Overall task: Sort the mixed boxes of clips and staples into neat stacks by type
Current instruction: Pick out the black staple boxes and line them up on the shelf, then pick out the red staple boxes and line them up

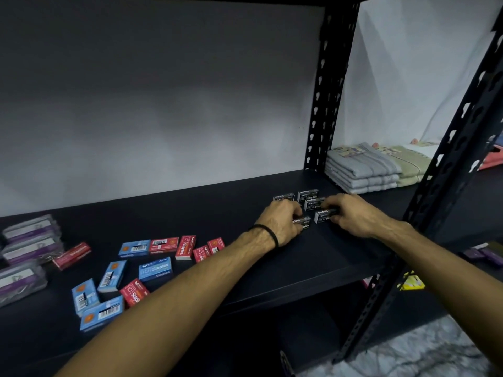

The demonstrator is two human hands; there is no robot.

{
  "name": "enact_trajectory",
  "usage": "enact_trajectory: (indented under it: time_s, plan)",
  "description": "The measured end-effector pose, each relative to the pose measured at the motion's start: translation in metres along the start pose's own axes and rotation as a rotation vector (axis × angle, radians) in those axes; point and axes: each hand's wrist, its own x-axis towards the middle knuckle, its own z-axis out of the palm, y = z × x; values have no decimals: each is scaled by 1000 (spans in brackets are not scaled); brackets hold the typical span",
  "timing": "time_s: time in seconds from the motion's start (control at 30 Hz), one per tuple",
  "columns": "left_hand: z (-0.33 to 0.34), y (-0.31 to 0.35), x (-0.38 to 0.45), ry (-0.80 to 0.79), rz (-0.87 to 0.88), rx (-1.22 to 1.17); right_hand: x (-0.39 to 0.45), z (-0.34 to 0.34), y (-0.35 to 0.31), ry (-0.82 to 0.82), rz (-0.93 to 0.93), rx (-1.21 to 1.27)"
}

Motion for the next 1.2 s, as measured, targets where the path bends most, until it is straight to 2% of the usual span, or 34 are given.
enact_trajectory:
  time_s: [0.2,0.4,0.53,0.87,1.03,1.2]
  plan:
    - [-10,-5,-7,13,45,-12,-2,1,-2,4,51,21]
    - [-43,-27,-25,43,71,32,-3,1,-26,208,-35,-11]
    - [-72,-55,-46,33,18,37,0,3,-54,254,-116,-24]
    - [-117,-111,-94,75,-117,60,1,32,-139,172,-247,36]
    - [-114,-125,-113,-20,-152,63,-3,55,-177,110,-252,68]
    - [-105,-129,-124,-85,-79,113,-4,69,-194,8,-334,109]
